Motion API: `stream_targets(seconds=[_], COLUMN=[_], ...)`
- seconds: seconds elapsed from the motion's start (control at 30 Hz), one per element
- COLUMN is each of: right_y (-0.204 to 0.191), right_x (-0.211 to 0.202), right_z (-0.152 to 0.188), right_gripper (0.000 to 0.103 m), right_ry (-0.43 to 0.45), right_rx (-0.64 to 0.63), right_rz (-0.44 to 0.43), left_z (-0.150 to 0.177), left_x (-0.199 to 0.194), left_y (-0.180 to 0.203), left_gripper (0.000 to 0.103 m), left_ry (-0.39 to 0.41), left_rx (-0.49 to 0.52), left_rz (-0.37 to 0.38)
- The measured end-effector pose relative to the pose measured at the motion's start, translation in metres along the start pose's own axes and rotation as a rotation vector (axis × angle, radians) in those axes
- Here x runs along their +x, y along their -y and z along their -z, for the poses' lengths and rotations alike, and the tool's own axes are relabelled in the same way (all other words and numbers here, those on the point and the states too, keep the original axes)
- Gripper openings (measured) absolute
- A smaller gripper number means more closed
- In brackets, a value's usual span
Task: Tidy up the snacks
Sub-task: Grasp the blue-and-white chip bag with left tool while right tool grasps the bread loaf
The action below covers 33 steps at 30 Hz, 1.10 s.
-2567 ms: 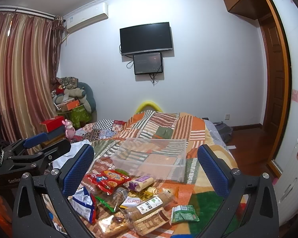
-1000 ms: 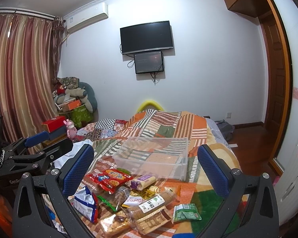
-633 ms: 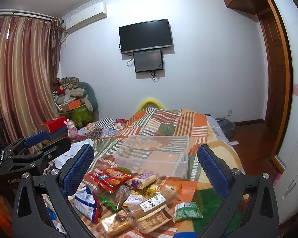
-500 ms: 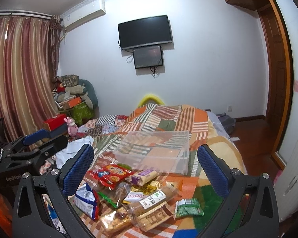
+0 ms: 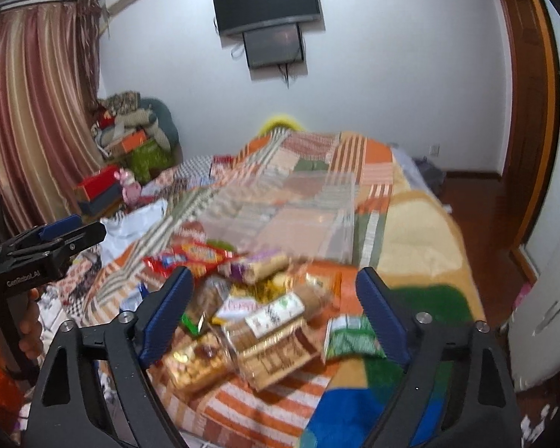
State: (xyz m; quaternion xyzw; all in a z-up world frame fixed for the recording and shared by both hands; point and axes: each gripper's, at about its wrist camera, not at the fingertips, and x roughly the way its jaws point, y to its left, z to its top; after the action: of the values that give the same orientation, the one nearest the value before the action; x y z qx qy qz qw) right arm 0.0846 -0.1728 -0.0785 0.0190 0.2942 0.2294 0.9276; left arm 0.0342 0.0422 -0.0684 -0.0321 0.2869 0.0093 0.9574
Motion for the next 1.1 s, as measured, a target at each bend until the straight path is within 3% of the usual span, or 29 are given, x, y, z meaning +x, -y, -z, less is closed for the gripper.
stream_targets(seconds=[0.3, 0.47, 0.57, 0.77, 1.1], right_y=[0.018, 0.020, 0.019, 0.023, 0.029], right_x=[0.034, 0.051, 0.058, 0.070, 0.071], right_z=[0.030, 0.036, 0.041, 0.046, 0.049], right_gripper=[0.084, 0.084, 0.084, 0.084, 0.064], right_ry=[-0.194, -0.256, -0.288, -0.327, -0.345], right_rx=[0.084, 0.126, 0.134, 0.168, 0.229], right_rz=[-0.013, -0.035, -0.038, -0.048, -0.102], left_z=[0.044, 0.064, 0.070, 0.078, 0.087], left_x=[0.047, 0.069, 0.072, 0.085, 0.099], left_y=[-0.011, -0.016, -0.019, -0.018, -0.026], left_gripper=[0.084, 0.085, 0.093, 0.096, 0.100], left_ry=[-0.205, -0.303, -0.315, -0.352, -0.379], left_rx=[-0.026, -0.046, -0.068, -0.079, -0.162], left_rz=[0.026, 0.044, 0.049, 0.071, 0.118])
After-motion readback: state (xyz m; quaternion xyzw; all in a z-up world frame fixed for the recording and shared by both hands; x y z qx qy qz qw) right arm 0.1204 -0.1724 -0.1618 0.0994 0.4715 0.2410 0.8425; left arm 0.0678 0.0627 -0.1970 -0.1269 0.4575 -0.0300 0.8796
